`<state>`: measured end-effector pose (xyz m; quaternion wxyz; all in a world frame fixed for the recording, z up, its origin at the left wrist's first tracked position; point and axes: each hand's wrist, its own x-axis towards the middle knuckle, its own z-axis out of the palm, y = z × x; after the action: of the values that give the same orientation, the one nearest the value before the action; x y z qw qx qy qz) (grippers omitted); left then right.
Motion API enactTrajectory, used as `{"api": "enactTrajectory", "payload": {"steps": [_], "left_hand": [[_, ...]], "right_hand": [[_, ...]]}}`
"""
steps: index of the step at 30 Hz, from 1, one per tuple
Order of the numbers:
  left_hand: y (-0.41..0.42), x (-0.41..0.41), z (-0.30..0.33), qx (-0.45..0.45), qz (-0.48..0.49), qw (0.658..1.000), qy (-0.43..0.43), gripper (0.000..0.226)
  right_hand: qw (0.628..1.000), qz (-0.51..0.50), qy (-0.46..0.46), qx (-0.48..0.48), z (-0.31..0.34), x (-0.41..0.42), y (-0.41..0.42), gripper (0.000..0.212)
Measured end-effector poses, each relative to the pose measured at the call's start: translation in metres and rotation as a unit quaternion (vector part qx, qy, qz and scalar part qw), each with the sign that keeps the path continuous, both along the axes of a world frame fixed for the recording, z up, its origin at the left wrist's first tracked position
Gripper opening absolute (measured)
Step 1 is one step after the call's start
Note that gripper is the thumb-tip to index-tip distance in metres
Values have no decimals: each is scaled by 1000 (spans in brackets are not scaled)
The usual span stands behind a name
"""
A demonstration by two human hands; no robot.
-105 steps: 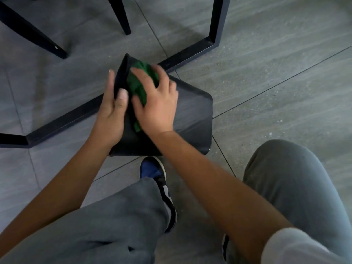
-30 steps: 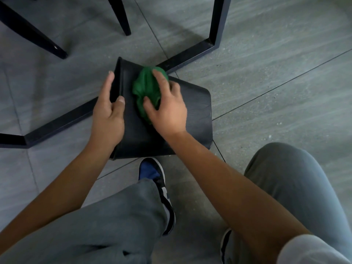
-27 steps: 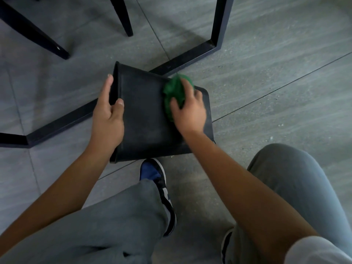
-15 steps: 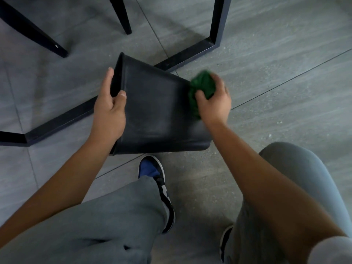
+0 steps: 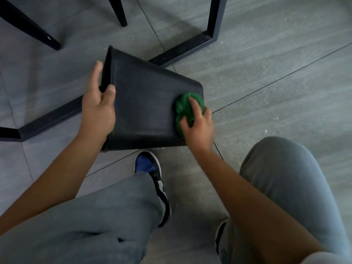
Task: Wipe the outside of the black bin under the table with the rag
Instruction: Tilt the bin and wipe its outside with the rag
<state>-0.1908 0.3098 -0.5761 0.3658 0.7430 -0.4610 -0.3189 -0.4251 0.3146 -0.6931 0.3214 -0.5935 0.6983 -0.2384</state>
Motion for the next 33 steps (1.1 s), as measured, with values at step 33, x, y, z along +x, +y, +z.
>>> {"api": "enactTrajectory", "payload": {"steps": [33], "left_hand": [[-27,-63,20,28,-145,986,78,83]], "right_hand": [[975,-93,-202,13,59,-21,-43,48]]}}
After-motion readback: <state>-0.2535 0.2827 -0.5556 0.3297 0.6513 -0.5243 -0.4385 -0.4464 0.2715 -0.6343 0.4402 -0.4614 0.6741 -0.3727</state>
